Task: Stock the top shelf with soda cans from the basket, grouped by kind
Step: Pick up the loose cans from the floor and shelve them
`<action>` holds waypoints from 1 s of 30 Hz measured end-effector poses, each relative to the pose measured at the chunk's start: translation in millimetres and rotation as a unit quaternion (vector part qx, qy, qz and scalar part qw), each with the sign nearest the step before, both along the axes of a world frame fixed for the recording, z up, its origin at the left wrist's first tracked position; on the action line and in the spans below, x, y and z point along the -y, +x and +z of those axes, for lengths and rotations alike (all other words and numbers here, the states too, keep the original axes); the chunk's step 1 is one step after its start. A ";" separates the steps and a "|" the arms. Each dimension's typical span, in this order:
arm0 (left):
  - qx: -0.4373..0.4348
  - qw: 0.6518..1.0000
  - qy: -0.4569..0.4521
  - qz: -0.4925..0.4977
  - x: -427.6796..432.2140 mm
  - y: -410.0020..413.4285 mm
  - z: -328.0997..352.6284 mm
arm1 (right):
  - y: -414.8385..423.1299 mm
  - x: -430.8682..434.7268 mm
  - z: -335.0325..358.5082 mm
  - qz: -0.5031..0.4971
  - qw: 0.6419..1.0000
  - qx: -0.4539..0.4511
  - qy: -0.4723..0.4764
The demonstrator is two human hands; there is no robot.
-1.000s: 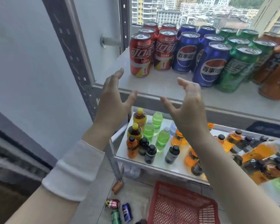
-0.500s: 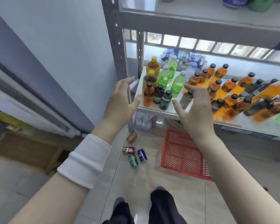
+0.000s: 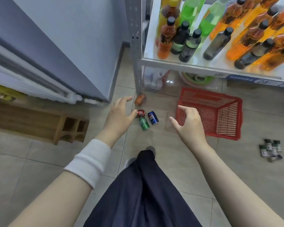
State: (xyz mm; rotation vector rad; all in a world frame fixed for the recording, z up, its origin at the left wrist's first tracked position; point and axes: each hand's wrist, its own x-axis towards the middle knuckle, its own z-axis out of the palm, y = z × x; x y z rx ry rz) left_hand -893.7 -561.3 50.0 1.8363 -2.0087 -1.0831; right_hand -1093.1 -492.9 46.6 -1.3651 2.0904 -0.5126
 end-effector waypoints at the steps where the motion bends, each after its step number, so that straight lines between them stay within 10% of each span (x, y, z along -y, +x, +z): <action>1: 0.009 1.000 0.016 0.001 1.6 2.4 -23.2 | 0.9 0.5 -20.8 0.001 1.000 0.003 0.026; 10: 0.077 0.976 0.202 0.018 14.6 19.3 -319.7 | 15.4 19.1 -296.0 0.063 0.968 0.029 0.241; 19: 0.156 0.975 0.080 -0.137 107.8 3.2 -618.4 | -1.4 105.6 -604.1 0.065 0.974 -0.054 0.209; 30: 0.157 0.942 -0.024 -0.297 158.6 3.6 -718.6 | -17.0 112.3 -711.0 0.050 0.986 -0.099 0.125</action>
